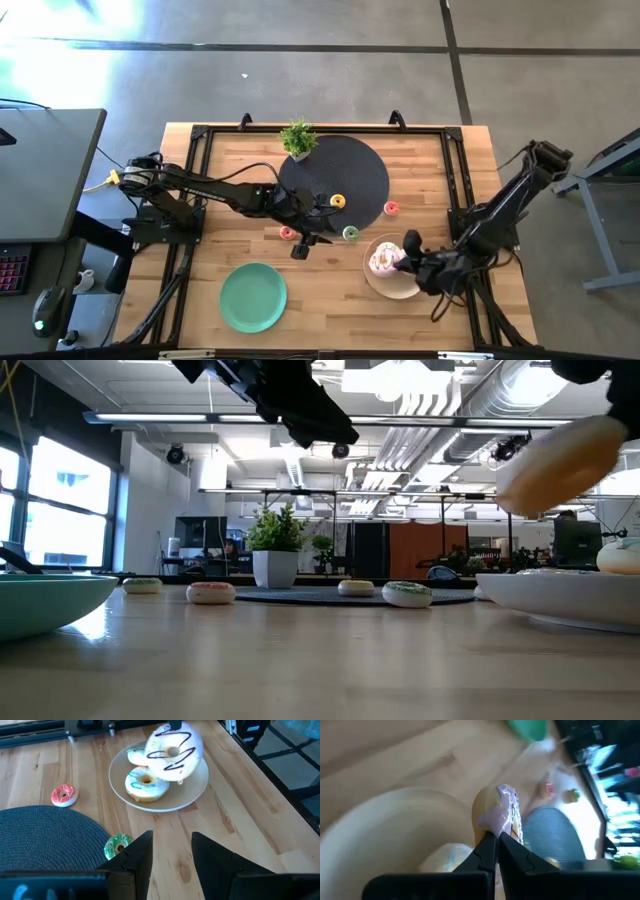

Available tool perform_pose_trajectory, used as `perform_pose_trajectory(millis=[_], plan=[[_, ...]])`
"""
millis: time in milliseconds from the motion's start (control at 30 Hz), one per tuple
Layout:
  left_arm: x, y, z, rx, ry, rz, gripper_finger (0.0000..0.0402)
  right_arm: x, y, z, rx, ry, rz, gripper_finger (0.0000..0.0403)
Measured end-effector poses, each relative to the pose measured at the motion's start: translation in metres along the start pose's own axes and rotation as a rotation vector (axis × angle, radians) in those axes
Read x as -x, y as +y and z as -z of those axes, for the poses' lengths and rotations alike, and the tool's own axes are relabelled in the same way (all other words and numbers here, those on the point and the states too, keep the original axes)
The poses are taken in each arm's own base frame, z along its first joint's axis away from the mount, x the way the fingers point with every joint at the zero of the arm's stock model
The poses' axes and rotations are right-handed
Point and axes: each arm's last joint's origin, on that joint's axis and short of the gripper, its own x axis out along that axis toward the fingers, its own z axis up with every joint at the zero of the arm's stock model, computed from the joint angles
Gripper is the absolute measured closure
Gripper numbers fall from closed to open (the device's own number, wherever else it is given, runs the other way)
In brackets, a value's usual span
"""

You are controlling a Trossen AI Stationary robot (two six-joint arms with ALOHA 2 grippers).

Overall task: Pick & Place donuts
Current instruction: Put the large purple donut on the brown plate, then put the left small green donut on the blue plate

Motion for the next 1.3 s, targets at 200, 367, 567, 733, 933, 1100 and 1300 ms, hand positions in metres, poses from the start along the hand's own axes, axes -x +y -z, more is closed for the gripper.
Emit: perform_pose_trajectory(millis=[200, 367, 567, 733, 933, 1100, 1300], plan=[[0.000, 0.002, 0.000, 0.026, 0.007, -0.066, 0.0268, -0.006, 0.012, 0.005, 0.025, 0.062, -0.089, 0.0389], [0.000, 0.003, 0.000, 0.074, 0.009, -0.113, 0.0268, -0.012, 0.014, 0.004, 0.017, 0.076, -0.083, 0.0385], [0.000, 0.004, 0.000, 0.125, 0.008, -0.125, 0.0268, -0.014, 0.011, 0.005, -0.036, 0.086, -0.074, 0.0371], [0.000, 0.004, 0.001, 0.139, 0.007, -0.127, 0.0268, -0.014, 0.013, 0.005, -0.132, 0.080, -0.121, 0.0333], [0.000, 0.004, 0.000, 0.139, 0.004, -0.131, 0.0268, -0.013, 0.014, 0.004, -0.210, 0.081, -0.136, 0.0284], [0.000, 0.004, 0.000, 0.139, 0.003, -0.131, 0.0268, -0.009, 0.017, 0.003, -0.162, 0.059, -0.150, 0.0262], [0.000, 0.004, 0.000, 0.132, 0.003, -0.132, 0.0268, 0.003, 0.009, 0.000, -0.169, -0.012, -0.128, 0.0254]])
